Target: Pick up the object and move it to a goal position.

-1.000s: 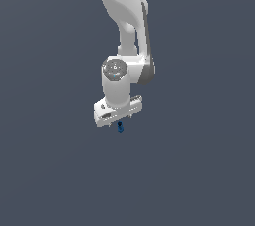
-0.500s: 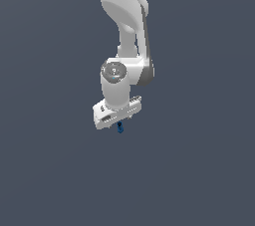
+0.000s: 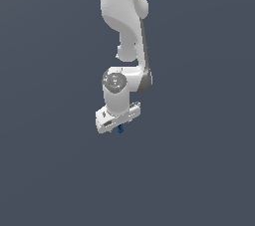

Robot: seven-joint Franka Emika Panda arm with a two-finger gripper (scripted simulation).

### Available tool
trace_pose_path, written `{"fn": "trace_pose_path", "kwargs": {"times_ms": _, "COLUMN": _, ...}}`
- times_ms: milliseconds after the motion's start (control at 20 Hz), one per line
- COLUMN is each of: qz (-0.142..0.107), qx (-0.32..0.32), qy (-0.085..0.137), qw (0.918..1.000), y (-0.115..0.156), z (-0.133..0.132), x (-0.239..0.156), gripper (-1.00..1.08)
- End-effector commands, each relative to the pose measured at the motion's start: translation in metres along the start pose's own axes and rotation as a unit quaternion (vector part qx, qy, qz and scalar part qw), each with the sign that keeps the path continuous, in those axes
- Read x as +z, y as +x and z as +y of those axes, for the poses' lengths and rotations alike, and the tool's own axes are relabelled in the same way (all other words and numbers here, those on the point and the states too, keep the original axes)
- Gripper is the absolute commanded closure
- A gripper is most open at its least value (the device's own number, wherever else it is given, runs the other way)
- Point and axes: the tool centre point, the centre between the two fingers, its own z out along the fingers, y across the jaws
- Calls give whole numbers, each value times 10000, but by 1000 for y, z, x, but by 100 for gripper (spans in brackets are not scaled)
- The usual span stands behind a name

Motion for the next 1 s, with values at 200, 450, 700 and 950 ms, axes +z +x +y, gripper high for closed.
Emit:
{"fn": "trace_pose_path", "kwargs": {"times_ms": 200, "qz": 6, "qx": -5, "qy": -4, "qw": 10000, "y": 1, "z": 1, "x": 9, "gripper": 108}}
{"fn": "trace_pose_path", "kwargs": {"times_ms": 450, "qz": 6, "qx": -5, "qy": -4, "qw": 10000, "y": 1, "z": 1, "x": 9, "gripper": 108}}
{"fn": "trace_pose_path", "kwargs": {"times_ms": 700, "qz": 6, "qx": -5, "qy": -4, "qw": 10000, "y": 1, "z": 1, "x": 9, "gripper": 108}}
{"fn": "trace_pose_path", "kwargs": {"times_ms": 950, "qz": 6, "qx": -5, "qy": -4, "qw": 10000, "y": -1, "z": 1, "x": 3, "gripper": 108}}
